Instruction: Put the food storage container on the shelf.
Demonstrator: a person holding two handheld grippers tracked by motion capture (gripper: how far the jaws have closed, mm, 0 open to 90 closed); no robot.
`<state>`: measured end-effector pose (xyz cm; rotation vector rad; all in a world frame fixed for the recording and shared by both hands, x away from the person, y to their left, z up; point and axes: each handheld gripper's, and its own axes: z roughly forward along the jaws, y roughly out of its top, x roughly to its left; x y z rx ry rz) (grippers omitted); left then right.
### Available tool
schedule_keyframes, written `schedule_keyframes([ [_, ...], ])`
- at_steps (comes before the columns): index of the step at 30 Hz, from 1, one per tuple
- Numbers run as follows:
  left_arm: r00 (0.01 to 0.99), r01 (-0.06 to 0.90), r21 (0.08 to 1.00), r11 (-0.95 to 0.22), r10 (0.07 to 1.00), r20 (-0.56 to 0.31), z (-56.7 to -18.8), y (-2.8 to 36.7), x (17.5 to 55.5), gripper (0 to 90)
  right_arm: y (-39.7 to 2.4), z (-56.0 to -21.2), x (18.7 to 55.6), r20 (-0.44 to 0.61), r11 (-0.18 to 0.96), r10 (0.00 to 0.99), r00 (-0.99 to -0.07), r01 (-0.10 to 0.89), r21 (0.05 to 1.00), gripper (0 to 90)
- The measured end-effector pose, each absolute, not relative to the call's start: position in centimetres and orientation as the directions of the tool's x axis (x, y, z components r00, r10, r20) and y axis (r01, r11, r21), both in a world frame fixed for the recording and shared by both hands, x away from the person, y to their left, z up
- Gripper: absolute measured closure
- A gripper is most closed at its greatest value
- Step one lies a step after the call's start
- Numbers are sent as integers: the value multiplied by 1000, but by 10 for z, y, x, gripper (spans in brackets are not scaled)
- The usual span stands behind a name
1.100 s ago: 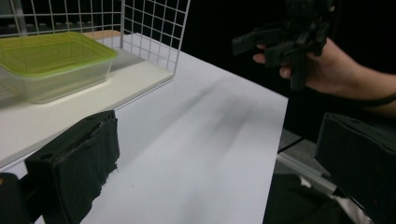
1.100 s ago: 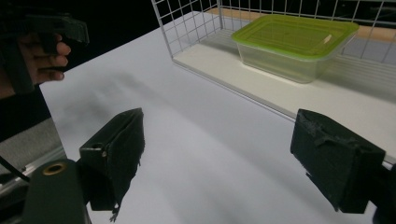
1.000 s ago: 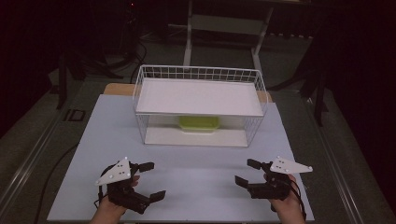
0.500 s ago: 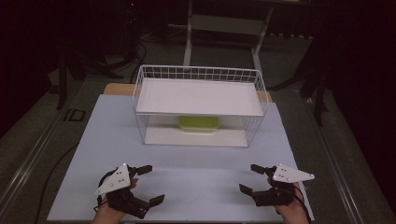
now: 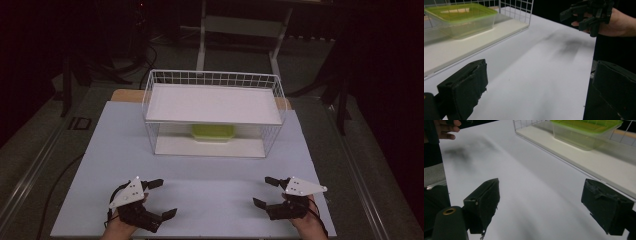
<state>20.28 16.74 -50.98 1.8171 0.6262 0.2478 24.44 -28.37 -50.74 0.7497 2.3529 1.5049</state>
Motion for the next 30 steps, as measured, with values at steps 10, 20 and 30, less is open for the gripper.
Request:
schedule_keyframes([
  [10, 824, 284, 935, -213, 553, -125, -515, 167, 206, 7, -284, -513, 249, 52, 347, 557, -829, 289, 892, 151],
  [20, 828, 233, 959, -162, 550, -108, -508, 170, 201, 7, -289, -512, 251, 116, 263, 546, -830, 301, 917, 151],
  [30, 816, 247, 958, -145, 565, -125, -509, 175, 205, 7, -289, -512, 250, 105, 272, 548, -830, 296, 916, 151],
])
